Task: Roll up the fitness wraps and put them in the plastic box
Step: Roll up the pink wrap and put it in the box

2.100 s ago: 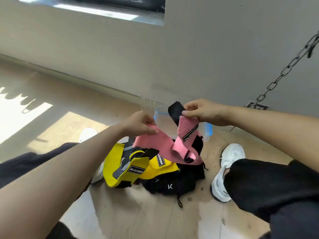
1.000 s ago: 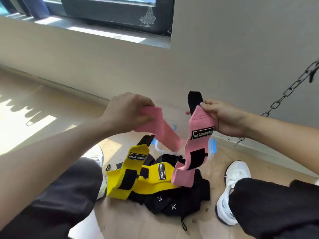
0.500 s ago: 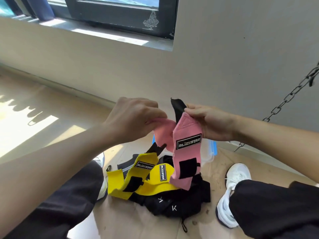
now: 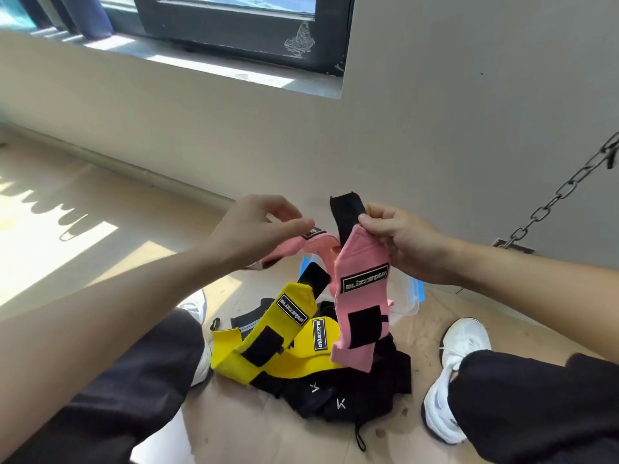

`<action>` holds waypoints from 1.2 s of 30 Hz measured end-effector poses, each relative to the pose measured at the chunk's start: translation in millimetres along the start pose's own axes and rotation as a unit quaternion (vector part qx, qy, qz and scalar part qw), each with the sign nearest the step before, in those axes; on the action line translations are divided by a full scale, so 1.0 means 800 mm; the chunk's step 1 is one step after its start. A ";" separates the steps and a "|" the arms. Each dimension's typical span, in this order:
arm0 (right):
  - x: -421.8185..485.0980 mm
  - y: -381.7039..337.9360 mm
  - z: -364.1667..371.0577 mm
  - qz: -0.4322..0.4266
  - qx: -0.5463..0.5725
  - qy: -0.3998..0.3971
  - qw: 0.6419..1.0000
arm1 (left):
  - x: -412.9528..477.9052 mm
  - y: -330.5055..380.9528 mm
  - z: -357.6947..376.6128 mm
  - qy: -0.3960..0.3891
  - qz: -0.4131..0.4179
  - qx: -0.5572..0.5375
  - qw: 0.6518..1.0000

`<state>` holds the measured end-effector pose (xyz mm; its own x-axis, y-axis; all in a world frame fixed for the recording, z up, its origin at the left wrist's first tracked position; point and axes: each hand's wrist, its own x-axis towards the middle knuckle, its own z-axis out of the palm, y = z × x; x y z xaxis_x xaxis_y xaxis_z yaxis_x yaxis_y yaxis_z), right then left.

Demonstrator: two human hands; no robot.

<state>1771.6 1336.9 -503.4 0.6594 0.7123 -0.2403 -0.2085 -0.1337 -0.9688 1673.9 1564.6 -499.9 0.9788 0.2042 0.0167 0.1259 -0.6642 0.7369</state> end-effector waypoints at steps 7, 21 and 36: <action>-0.001 0.008 0.005 -0.020 -0.064 0.016 0.998 | 0.001 0.005 0.006 -0.186 -0.157 -0.104 0.964; -0.010 0.009 -0.010 -0.012 -0.106 0.048 0.993 | -0.010 0.001 0.043 -0.132 -0.230 -0.278 0.923; -0.014 -0.007 -0.012 0.086 0.161 0.031 0.983 | -0.035 0.018 0.069 -0.023 -0.034 -0.262 0.964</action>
<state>1772.3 1322.5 -496.2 0.6350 0.6534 -0.4122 -0.5320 -0.0170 -0.8466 1657.5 1509.3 -527.1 0.9787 0.1944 -0.0652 0.1033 -0.1928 0.9758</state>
